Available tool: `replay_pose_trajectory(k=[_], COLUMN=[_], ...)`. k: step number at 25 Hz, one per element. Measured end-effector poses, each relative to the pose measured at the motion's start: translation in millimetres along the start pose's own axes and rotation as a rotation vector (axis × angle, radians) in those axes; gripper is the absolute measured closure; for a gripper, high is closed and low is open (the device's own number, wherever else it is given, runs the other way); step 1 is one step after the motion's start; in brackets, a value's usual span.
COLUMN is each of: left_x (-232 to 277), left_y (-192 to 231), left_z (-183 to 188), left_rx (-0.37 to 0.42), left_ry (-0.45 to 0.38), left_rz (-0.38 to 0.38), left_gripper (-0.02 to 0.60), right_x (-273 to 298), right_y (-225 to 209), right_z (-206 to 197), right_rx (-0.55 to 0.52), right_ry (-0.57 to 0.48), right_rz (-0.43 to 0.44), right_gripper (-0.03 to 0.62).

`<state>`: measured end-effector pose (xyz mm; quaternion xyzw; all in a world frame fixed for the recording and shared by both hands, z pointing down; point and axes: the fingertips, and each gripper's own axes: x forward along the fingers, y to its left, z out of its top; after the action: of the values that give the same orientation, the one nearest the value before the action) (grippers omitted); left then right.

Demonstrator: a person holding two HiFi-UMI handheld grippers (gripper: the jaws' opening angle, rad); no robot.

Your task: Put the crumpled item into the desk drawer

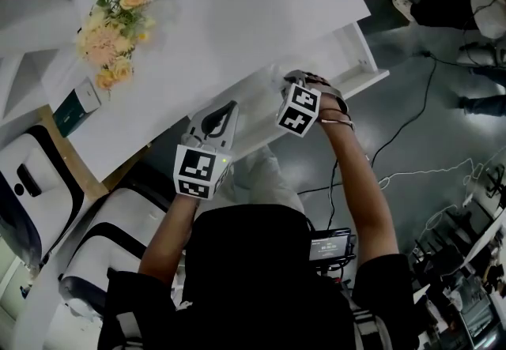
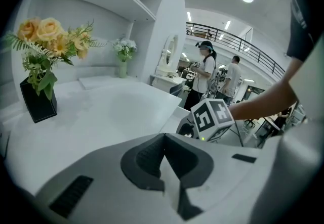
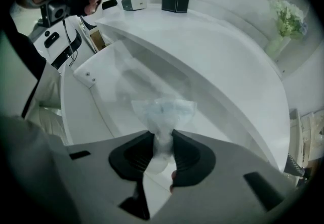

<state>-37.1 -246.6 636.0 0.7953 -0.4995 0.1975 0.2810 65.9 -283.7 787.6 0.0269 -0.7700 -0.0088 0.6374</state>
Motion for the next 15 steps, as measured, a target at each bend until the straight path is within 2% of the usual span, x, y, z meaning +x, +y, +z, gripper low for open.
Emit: replay_pose_trajectory(k=[15], left_x=[8], left_y=[8], left_z=[-16], left_rx=[-0.026], left_ry=[0.024], left_rz=[0.02], left_gripper=[0.575], right_x=[32], right_y=[9], right_z=[-8], right_rx=[-0.027], right_ry=[0.062], right_rz=[0.062], right_gripper=[0.507])
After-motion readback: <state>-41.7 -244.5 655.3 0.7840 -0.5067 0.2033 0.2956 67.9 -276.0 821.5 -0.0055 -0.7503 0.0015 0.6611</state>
